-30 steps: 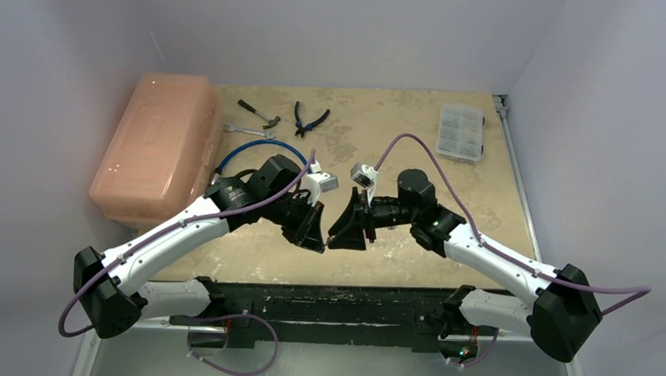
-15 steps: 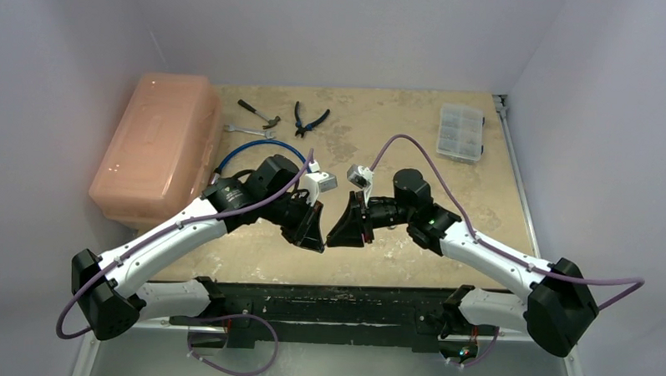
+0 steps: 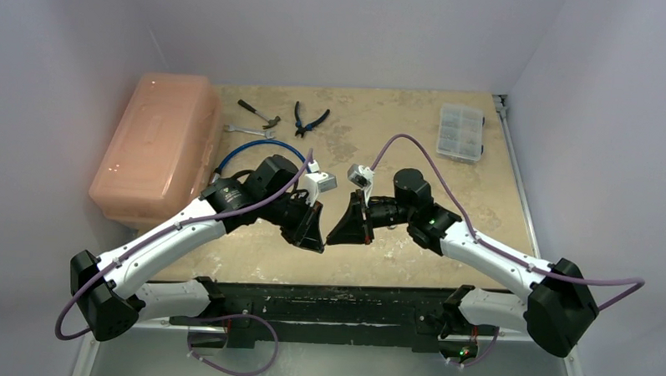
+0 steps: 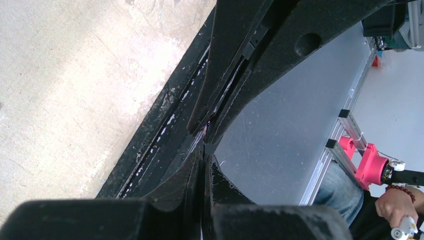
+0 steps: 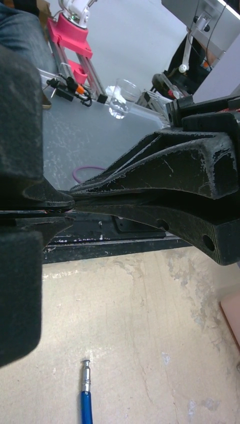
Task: Unlock with the key
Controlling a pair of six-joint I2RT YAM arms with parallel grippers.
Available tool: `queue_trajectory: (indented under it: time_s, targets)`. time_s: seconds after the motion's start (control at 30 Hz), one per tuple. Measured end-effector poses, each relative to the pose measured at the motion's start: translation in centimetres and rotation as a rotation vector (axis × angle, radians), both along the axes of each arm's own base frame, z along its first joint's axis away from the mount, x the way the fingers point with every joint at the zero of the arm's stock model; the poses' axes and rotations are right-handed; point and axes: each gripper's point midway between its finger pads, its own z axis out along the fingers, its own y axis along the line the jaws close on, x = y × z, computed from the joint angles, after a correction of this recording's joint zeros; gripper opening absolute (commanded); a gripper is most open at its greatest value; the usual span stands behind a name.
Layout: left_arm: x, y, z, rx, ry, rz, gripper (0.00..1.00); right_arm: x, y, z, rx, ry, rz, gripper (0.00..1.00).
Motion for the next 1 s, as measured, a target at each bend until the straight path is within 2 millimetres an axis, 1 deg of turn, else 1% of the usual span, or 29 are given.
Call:
queue_trajectory:
  time_s: [0.13, 0.17, 0.2, 0.27, 0.4, 0.43, 0.47, 0.57, 0.67, 0.8, 0.87, 1.0]
  targets:
    - [0.0, 0.0, 0.0, 0.0, -0.003, -0.002, 0.0, -0.1, 0.0, 0.0, -0.001, -0.001, -0.001, 0.0]
    - [0.0, 0.0, 0.0, 0.001, -0.003, -0.004, 0.03, -0.1, 0.0, 0.0, -0.003, 0.0, 0.0, 0.0]
    - [0.0, 0.1, 0.0, 0.002, -0.004, -0.005, 0.12, -0.2, 0.0, 0.0, -0.004, -0.001, 0.001, 0.0]
    - [-0.1, 0.1, -0.1, 0.005, -0.002, -0.005, 0.38, -0.2, 0.0, -0.1, -0.008, 0.0, -0.004, 0.0]
    - [0.2, 0.2, -0.1, 0.013, -0.017, 0.009, 0.77, 0.2, -0.2, 0.0, -0.027, -0.003, -0.069, 0.0]
    - [0.3, 0.3, -0.1, 0.015, -0.024, 0.014, 0.85, 0.6, -0.3, 0.0, -0.031, -0.006, -0.101, 0.0]
    - [0.5, 0.4, -0.2, 0.02, -0.034, 0.022, 0.87, 1.0, -0.4, 0.1, -0.035, -0.012, -0.139, 0.0]
    - [1.1, 0.9, -0.2, 0.044, -0.063, 0.056, 0.88, 2.1, -1.1, -0.2, -0.052, 0.001, -0.252, 0.0]
    - [2.0, 1.3, -0.2, 0.074, -0.098, 0.098, 0.88, 3.6, -2.2, -0.9, -0.086, 0.044, -0.407, 0.0]
    - [3.2, 1.8, -0.5, 0.111, -0.135, 0.157, 0.83, 5.7, -3.9, -1.2, -0.116, 0.104, -0.616, 0.0]
    - [3.9, 2.1, -0.7, 0.135, -0.156, 0.193, 0.8, 6.8, -5.0, -1.5, -0.133, 0.133, -0.726, 0.0]
    - [5.3, 2.3, -0.7, 0.145, -0.189, 0.271, 0.74, 8.8, -8.2, -2.9, -0.215, 0.179, -0.967, 0.0]
